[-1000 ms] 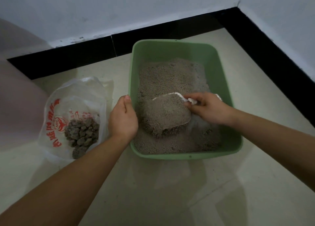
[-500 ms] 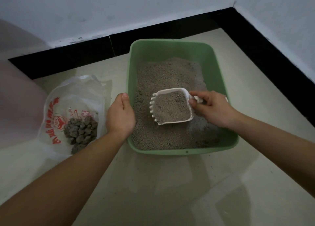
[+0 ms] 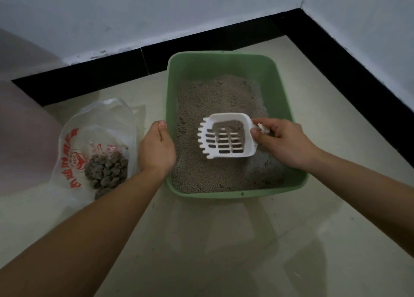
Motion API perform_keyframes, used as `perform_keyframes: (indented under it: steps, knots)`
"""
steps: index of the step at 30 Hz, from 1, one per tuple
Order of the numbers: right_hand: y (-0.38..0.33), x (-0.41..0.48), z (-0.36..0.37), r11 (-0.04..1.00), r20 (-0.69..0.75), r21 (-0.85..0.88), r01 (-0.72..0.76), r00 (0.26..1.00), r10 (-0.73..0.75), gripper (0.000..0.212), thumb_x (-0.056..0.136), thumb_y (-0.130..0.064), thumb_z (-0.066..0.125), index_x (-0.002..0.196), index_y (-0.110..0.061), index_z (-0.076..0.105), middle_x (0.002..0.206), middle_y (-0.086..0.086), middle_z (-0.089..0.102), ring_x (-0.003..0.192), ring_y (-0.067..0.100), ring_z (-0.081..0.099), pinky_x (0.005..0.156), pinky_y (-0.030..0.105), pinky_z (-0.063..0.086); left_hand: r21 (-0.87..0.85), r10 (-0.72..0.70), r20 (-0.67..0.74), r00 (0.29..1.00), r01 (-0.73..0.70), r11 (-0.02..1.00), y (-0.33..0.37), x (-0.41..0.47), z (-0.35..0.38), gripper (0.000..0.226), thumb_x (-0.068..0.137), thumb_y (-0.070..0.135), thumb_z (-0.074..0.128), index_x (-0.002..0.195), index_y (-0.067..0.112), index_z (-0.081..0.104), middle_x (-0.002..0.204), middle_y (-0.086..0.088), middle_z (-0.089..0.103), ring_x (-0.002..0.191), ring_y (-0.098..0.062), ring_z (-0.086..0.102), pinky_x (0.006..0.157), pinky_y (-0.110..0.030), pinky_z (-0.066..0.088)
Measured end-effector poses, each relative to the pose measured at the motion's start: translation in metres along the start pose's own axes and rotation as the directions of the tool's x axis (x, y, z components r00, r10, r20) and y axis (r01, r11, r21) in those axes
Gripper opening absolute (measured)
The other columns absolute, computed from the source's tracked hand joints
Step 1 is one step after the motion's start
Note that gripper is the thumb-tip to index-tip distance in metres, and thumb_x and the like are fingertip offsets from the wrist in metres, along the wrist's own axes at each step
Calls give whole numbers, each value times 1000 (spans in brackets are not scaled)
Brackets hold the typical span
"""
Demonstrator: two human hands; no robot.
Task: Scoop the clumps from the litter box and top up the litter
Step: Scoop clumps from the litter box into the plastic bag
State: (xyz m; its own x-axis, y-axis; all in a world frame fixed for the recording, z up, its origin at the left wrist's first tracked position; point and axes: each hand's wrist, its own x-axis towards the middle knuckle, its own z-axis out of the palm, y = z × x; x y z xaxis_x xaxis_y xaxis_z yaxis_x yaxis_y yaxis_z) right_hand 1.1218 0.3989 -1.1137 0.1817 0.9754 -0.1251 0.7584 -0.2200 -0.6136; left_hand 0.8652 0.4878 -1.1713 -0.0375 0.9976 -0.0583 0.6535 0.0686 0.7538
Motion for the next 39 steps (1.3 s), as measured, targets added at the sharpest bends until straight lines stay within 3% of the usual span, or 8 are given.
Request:
perform_keyframes:
  steps: [2, 4, 7, 11, 19, 26, 39]
  knots:
    - [-3, -4, -3, 999, -14, 28, -33, 999, 33, 23, 98, -43, 53, 118, -44, 66, 79, -6, 73, 69, 3, 64, 78, 28, 45, 12, -1, -1, 1000, 1, 1000, 0, 0, 0, 34, 105, 35, 23, 86, 18, 45, 70, 3, 45, 74, -25, 48, 67, -31, 30]
    - [-6, -7, -2, 1000, -18, -10, -29, 999, 28, 23, 99, -42, 52, 118, -43, 66, 71, -5, 70, 58, -1, 57, 77, 25, 37, 23, -5, -1, 1000, 5, 1000, 1, -1, 0, 35, 105, 35, 23, 84, 17, 44, 68, 6, 44, 72, -24, 47, 66, -31, 30]
    - [-13, -13, -5, 997, -41, -64, -33, 999, 31, 25, 100, -40, 51, 120, -42, 65, 67, -6, 67, 54, 0, 53, 71, 26, 37, 41, -4, -3, 1000, 4, 999, 2, -1, -1, 34, 105, 36, 23, 85, 18, 44, 68, 4, 45, 71, -25, 49, 64, -32, 30]
    - [-17, -21, -9, 990, -57, -144, -1, 998, -7, 26, 100, -36, 50, 121, -37, 67, 71, -6, 68, 61, 1, 53, 75, 31, 40, 54, -1, 0, 1000, 1, 999, 2, -1, -1, 32, 105, 36, 23, 87, 19, 44, 73, -2, 48, 74, -28, 50, 65, -32, 32]
    - [-4, -30, -12, 952, -85, -303, 40, 994, -69, 39, 96, -46, 40, 123, -34, 65, 81, -2, 65, 81, 23, 60, 82, 40, 44, 77, 11, -7, 1000, -10, 997, 2, -1, -2, 36, 105, 37, 22, 88, 16, 46, 79, -7, 51, 77, -29, 50, 66, -33, 33]
    - [1, -29, -12, 952, -118, -306, 22, 991, -60, 48, 93, -51, 33, 127, -33, 63, 84, -2, 63, 81, 20, 54, 83, 38, 41, 82, 2, -12, 1000, -1, 997, 3, -2, -1, 38, 105, 38, 22, 94, 16, 51, 84, -7, 53, 80, -28, 50, 69, -34, 35]
    - [-1, -33, -16, 951, -127, -310, 21, 990, -63, 30, 100, -38, 47, 124, -30, 64, 84, 1, 64, 79, 22, 55, 82, 43, 46, 89, 3, -18, 1000, -1, 996, 6, -2, -2, 38, 104, 38, 22, 86, 17, 47, 76, -5, 52, 75, -29, 51, 66, -33, 34]
